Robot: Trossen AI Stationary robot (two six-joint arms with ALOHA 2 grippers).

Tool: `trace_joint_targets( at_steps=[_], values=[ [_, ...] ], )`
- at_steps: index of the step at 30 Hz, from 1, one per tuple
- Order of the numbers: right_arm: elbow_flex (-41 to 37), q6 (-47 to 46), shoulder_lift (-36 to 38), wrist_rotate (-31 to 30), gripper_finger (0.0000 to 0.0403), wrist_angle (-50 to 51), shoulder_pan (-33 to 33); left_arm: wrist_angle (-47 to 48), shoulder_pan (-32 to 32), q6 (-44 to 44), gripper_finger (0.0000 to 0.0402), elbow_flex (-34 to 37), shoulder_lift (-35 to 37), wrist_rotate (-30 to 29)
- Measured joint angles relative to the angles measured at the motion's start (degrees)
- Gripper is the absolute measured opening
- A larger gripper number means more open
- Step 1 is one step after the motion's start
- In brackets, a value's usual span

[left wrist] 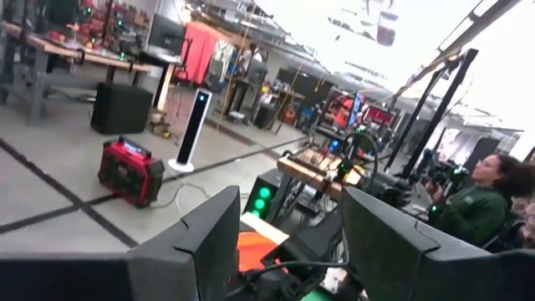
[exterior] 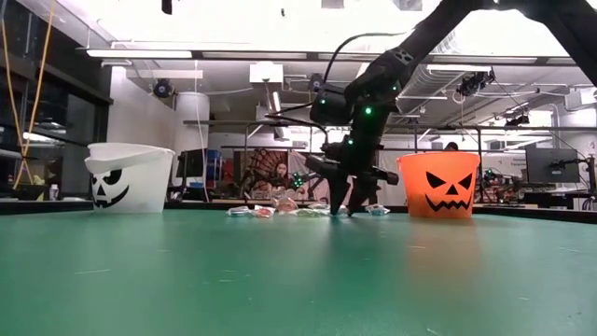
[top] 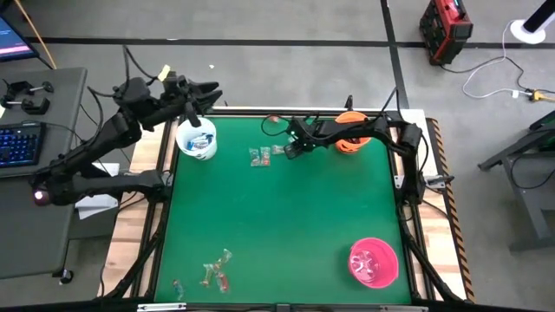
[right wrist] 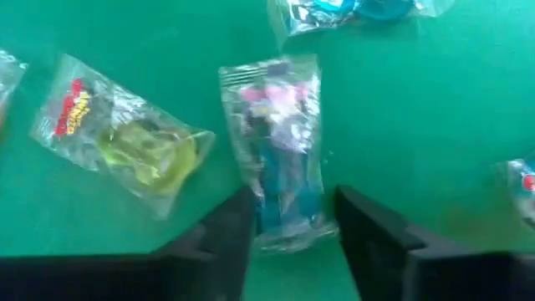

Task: Sort candy by brand, put in halloween buckets
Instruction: Put the blue gummy into the pink bucket

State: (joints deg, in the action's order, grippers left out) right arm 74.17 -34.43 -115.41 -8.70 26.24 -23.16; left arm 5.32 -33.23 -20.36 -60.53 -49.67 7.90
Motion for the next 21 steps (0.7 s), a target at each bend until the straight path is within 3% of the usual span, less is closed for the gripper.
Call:
trace_joint_targets(
  at_steps=[4,6,10,14,18,21],
  values=[
    [0.04,2.84,0.98,1.49,0.0041,0.78,1.18,-0.91,-0.04,0.07,0.0197,0.0,0.33,-0.13],
    [0.04,5.07,2.42,2.77,0.0014,2.16,1.78,-0.89,-0.07,0.37,0.0197,0.0,0.29,-0.13],
    [0.04,9.46,8.69,3.36,0.0023,6.72,3.0,-0.76,-0.15,1.0,0.0197,0.0,0.09,-0.74],
    [0.0,14.97,18.28,5.05,0.0006,13.58,6.1,-0.76,-0.15,2.02,0.0197,0.0,-0.71,-2.45],
    [0.0,16.74,28.86,10.66,0.0009,22.05,10.97,-1.03,-0.15,2.01,0.0197,0.0,-2.96,-3.17],
    [0.0,11.99,35.73,16.29,0.0004,27.87,16.71,-2.28,-0.15,1.99,0.0197,0.0,-5.69,-2.11]
  ],
)
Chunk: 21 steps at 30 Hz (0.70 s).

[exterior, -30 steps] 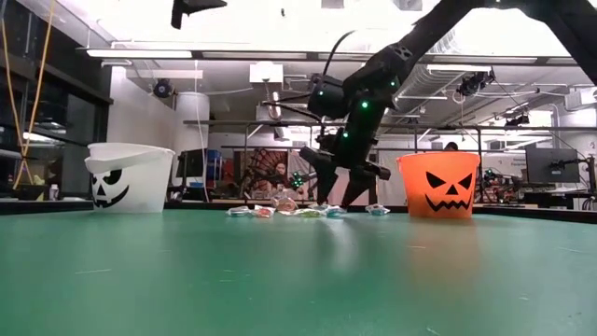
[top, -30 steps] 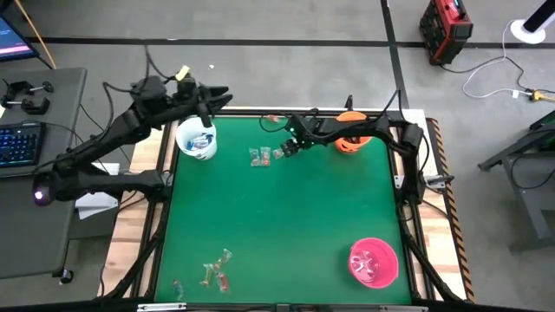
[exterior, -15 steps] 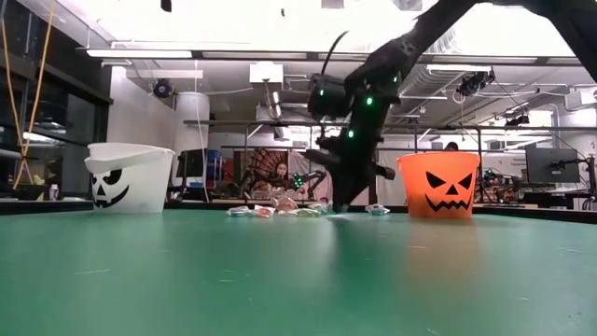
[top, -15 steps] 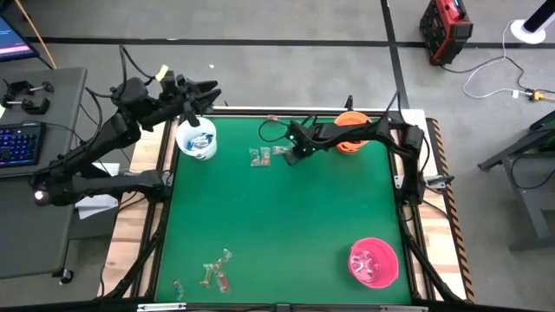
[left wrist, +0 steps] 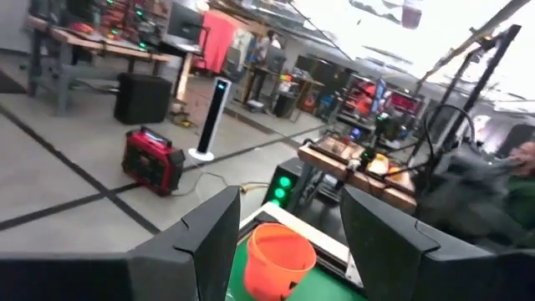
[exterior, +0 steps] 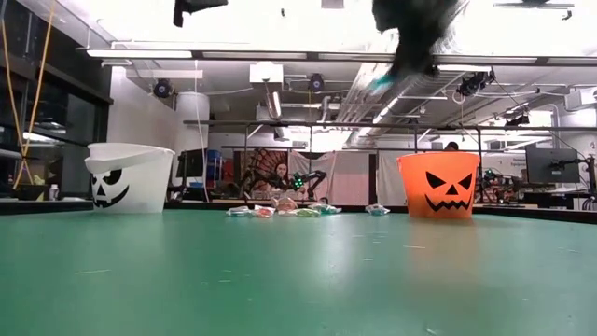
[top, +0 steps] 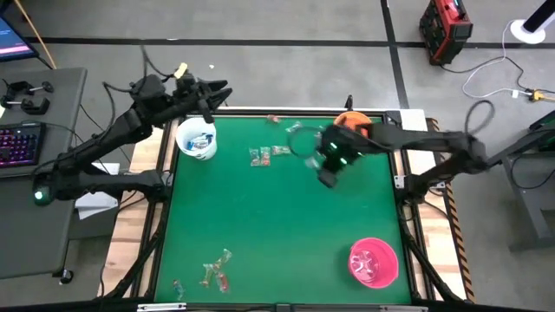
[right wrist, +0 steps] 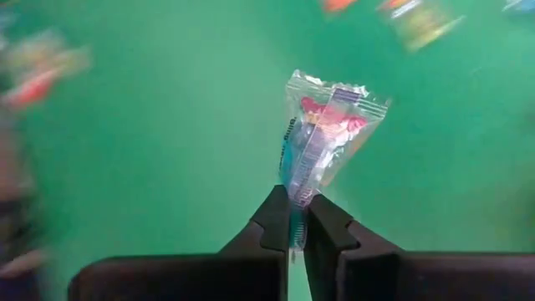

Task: Sort candy by brand, put in halloween buckets
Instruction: Put the blue gummy into the pink bucket

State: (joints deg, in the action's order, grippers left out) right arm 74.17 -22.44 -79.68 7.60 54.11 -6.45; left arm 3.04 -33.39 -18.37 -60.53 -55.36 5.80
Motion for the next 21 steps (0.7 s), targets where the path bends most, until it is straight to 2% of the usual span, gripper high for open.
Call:
trace_joint_targets(
  at_steps=[6,9,13,18,21],
  values=[
    [0.0,-23.68,7.11,7.4,0.0005,7.47,17.07,-7.77,0.0,-0.75,0.0197,0.0,-7.21,8.95],
    [0.0,-35.84,6.62,7.64,0.0003,7.39,27.06,-12.47,0.02,-2.63,0.0197,0.0,-10.47,12.29],
    [-0.01,-49.08,2.81,9.94,0.0003,5.85,37.79,-16.55,0.02,-5.23,0.0197,0.0,-12.88,13.67],
    [-0.04,-56.85,-3.45,21.65,0.0003,0.79,46.31,-18.13,-0.02,-4.51,0.0197,0.0,-12.98,13.91],
    [-0.04,-58.02,-6.05,23.43,0.0003,1.91,49.22,-19.71,-0.59,-4.55,0.0197,0.0,-12.98,14.45]
  ],
)
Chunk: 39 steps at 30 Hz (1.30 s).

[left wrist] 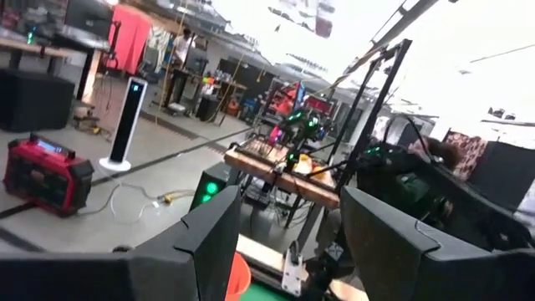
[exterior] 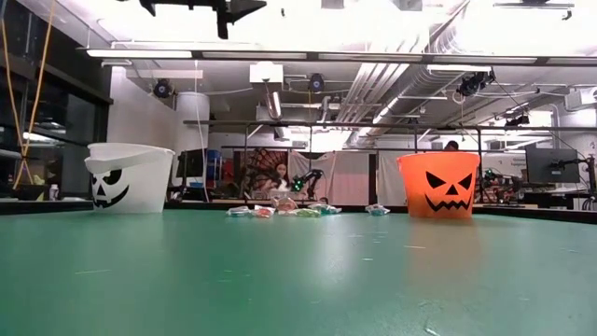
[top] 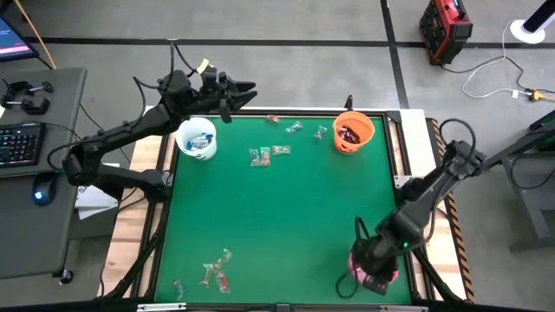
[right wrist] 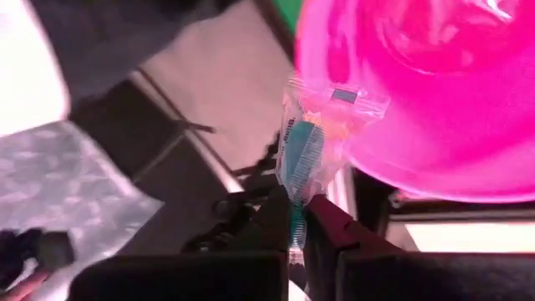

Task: Sort candy by brand, put in halloween buckets
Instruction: Put the blue gummy into the pink bucket, then put the green gummy into the pink bucket

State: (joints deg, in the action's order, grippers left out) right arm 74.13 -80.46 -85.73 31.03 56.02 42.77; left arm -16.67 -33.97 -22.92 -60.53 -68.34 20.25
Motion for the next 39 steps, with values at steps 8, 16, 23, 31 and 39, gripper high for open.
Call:
trace_joint_targets(
  at_steps=[8,16,23,31,39],
  values=[
    [-0.02,0.86,-0.7,-3.09,0.007,7.26,-0.48,-1.17,-2.23,-1.86,0.0197,-0.69,0.01,1.49],
    [0.02,13.45,2.31,-3.21,0.0223,9.02,-5.22,-1.39,-2.45,-2.52,0.0197,-1.99,1.06,1.75],
    [0.04,27.84,9.66,-13.37,0.0262,15.33,-16.23,1.75,-2.45,-3.03,0.0197,-1.97,4.14,2.59],
    [0.07,52.82,8.3,-21.14,0.0263,5.08,-35.77,25.95,0.13,-7.73,0.0197,-1.99,9.35,19.08],
    [0.07,74.52,0.37,-15.46,0.0263,-5.36,-46.78,70.21,20.96,-7.94,0.0197,-1.95,11.25,6.58]
  ],
)
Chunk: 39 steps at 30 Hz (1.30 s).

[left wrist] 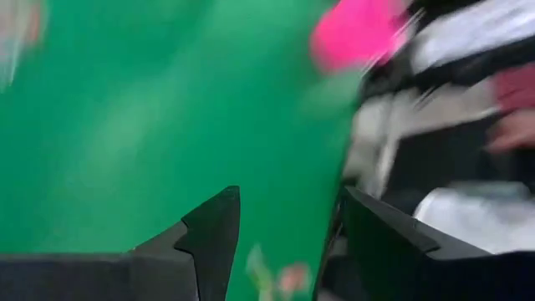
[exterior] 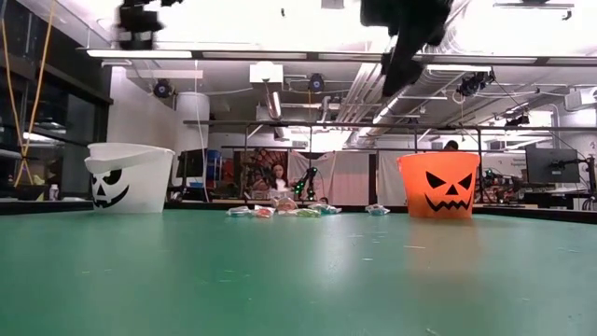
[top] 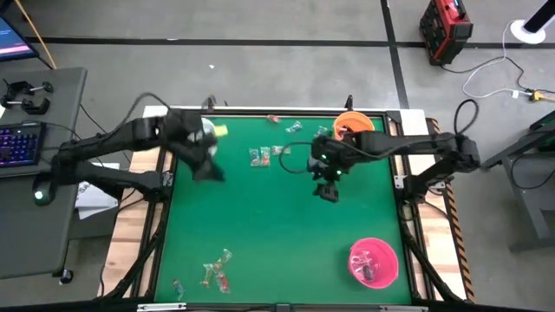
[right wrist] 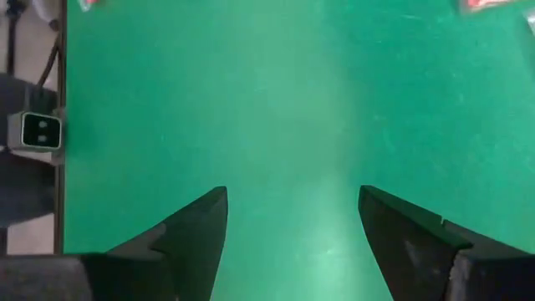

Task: Sort candy by brand, put in halloween buckets
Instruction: Put the green gummy into the pink bucket

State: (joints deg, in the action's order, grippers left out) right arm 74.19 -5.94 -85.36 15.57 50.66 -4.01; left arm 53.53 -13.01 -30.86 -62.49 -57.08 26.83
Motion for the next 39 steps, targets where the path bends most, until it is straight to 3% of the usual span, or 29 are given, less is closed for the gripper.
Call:
trace_joint_targets(
  at_steps=[4,9,14,18,25,33,39],
  values=[
    [0.0,4.24,-2.26,4.39,0.0263,-0.61,-2.17,6.57,14.42,-9.55,0.0197,1.74,-0.41,-7.63],
    [0.0,7.69,-2.44,4.51,0.0263,-2.03,-2.8,0.6,28.24,-22.25,0.0197,6.95,-1.75,-16.53],
    [0.0,12.63,-2.6,5.49,0.0263,-6.02,-2.65,-9.06,37.06,-29.35,0.0197,12.35,-4.07,-18.14],
    [0.0,11.37,-2.98,8.15,0.0263,-9.56,-2.29,-10.09,41.56,-29.87,0.0197,14.54,-5.56,-18.83],
    [0.0,-2.73,-3.06,6.58,0.0263,-13.22,2.28,-17.63,45.44,-20.42,0.0197,20.38,-8.9,-22.49],
    [0.0,-25.89,-3.08,-7.42,0.0263,-18.75,10.37,-36.14,49.34,-11.95,0.0197,26.78,-14.35,-22.22],
    [0.0,-37.23,-3.08,-13.95,0.0263,-18.75,15.44,-40.19,51.47,-17.67,0.0197,27.58,-18.95,-21.65]
  ],
)
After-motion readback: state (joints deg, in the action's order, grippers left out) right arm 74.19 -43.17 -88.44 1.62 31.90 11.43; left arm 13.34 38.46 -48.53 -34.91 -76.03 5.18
